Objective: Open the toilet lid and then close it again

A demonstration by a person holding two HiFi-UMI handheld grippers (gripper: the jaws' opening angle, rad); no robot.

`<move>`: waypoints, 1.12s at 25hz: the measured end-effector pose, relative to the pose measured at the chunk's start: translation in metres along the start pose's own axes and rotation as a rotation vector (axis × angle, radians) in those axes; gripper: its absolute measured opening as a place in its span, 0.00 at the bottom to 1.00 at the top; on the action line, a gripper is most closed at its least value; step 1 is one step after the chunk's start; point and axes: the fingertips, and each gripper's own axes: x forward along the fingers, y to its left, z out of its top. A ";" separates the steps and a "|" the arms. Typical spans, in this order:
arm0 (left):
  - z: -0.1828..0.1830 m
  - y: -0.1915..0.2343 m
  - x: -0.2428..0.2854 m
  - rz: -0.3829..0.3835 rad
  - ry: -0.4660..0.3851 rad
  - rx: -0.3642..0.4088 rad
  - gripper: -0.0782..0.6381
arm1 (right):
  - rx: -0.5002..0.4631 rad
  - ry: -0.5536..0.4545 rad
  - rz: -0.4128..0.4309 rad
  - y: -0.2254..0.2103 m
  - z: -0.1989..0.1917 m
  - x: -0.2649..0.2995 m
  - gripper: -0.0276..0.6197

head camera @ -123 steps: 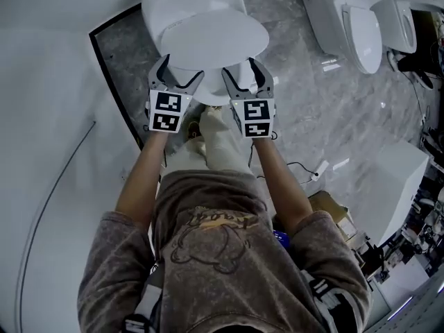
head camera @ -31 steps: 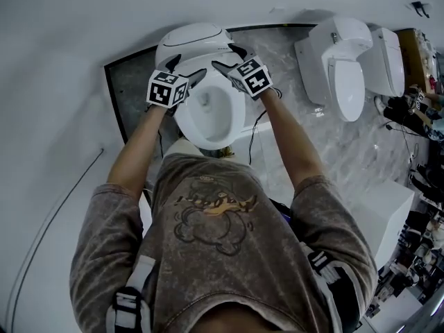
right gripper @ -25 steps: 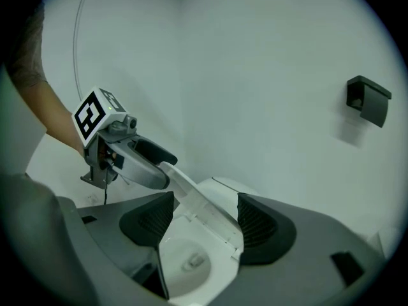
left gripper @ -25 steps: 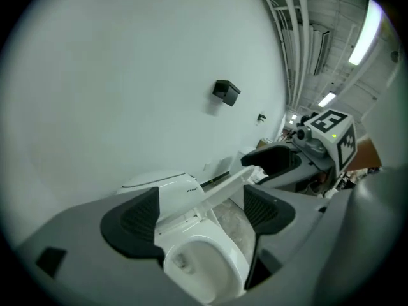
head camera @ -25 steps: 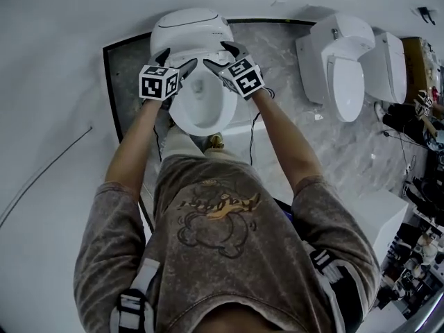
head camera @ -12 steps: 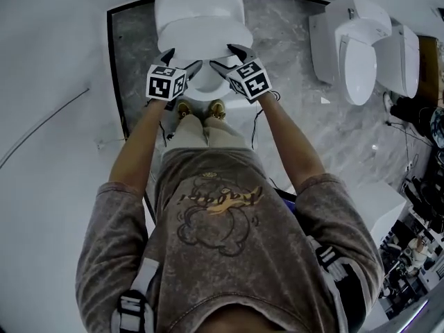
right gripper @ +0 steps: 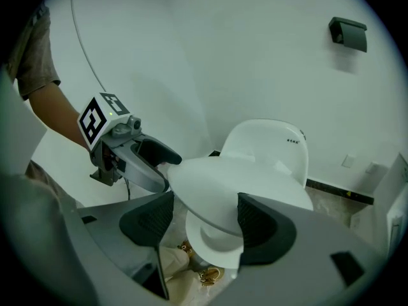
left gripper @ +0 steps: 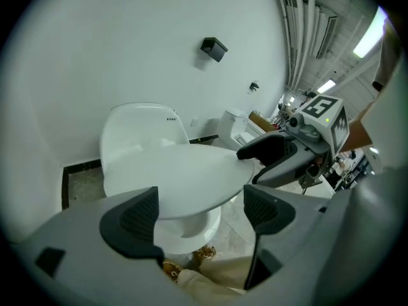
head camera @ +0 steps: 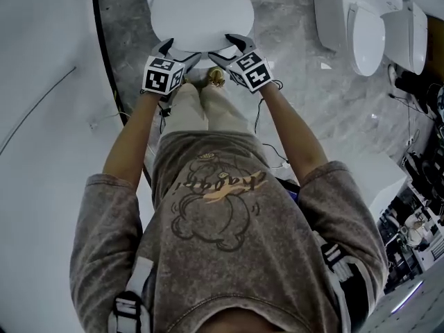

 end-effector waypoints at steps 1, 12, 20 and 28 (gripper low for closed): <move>-0.008 -0.001 0.003 -0.013 0.009 -0.024 0.68 | 0.008 0.014 0.008 0.003 -0.010 0.002 0.52; -0.104 -0.002 0.065 -0.023 0.134 -0.141 0.68 | 0.183 0.088 0.021 0.005 -0.113 0.053 0.51; -0.165 0.017 0.108 -0.016 0.169 -0.187 0.68 | 0.241 0.134 -0.003 0.003 -0.175 0.103 0.51; -0.199 0.037 0.137 -0.004 0.224 -0.208 0.68 | 0.272 0.161 -0.019 -0.001 -0.210 0.143 0.51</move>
